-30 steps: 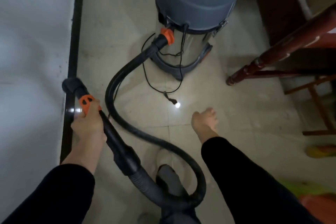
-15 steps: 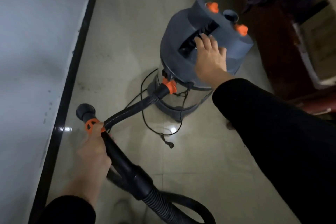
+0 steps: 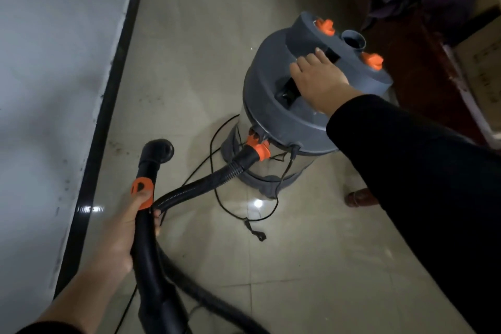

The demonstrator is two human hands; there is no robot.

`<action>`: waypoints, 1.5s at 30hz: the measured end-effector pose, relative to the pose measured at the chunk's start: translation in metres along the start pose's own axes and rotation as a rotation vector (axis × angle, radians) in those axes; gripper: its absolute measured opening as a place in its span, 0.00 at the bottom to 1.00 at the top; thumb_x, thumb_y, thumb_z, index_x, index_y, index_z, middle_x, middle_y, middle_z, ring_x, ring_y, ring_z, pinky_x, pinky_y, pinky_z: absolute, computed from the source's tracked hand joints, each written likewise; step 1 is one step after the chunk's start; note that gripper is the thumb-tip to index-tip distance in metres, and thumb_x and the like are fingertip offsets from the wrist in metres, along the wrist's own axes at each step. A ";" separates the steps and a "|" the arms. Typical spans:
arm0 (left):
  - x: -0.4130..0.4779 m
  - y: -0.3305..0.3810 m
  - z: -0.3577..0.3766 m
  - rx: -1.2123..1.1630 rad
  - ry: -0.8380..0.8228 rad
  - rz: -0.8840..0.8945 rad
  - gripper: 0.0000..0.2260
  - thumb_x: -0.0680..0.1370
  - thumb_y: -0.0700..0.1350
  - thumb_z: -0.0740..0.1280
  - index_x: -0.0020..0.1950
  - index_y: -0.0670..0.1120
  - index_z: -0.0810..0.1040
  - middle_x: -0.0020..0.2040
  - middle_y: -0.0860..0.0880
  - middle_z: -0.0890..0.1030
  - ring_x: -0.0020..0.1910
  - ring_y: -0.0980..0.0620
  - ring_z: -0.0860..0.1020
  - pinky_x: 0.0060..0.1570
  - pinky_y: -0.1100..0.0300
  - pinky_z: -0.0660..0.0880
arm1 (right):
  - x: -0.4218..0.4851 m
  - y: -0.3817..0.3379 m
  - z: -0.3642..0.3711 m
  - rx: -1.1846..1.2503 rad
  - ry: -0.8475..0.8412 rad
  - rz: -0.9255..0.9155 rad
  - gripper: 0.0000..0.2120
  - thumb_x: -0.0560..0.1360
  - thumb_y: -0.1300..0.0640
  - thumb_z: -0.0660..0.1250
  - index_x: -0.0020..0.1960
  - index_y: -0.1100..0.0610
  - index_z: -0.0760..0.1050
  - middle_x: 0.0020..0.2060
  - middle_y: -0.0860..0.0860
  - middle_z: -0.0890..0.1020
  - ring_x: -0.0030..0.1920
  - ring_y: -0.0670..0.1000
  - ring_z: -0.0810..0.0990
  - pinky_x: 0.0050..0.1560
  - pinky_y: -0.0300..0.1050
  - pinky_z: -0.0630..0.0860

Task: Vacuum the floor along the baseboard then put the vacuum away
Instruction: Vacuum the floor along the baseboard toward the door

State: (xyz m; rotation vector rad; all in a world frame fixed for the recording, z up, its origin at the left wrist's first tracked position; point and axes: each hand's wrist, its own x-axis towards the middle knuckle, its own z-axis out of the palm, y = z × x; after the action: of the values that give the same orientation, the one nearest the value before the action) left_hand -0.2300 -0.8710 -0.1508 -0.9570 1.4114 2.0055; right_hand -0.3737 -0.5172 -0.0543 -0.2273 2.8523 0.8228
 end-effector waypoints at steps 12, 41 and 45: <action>-0.049 0.020 -0.003 -0.064 0.051 0.053 0.10 0.73 0.50 0.72 0.47 0.46 0.76 0.31 0.48 0.77 0.23 0.55 0.74 0.24 0.67 0.74 | -0.057 -0.024 -0.014 0.046 -0.187 0.015 0.22 0.76 0.65 0.60 0.69 0.65 0.60 0.67 0.63 0.68 0.69 0.62 0.64 0.74 0.59 0.53; -0.228 -0.088 -0.059 0.007 -0.094 0.027 0.10 0.73 0.52 0.71 0.46 0.49 0.74 0.31 0.53 0.76 0.28 0.58 0.75 0.29 0.67 0.74 | -0.450 -0.168 -0.012 0.239 -0.518 0.273 0.23 0.78 0.58 0.62 0.70 0.60 0.58 0.66 0.59 0.69 0.68 0.60 0.66 0.69 0.59 0.60; -0.238 -0.101 -0.054 -0.002 -0.117 0.033 0.10 0.73 0.51 0.72 0.47 0.48 0.75 0.31 0.53 0.76 0.27 0.58 0.75 0.29 0.67 0.74 | -0.484 -0.156 0.004 0.262 -0.536 0.340 0.23 0.77 0.59 0.63 0.68 0.59 0.59 0.65 0.59 0.70 0.67 0.60 0.67 0.69 0.60 0.60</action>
State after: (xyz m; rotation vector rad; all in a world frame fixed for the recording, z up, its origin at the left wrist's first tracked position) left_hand 0.0074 -0.8893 -0.0359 -0.8082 1.3703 2.0516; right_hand 0.1282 -0.5977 -0.0417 0.4545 2.4665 0.4538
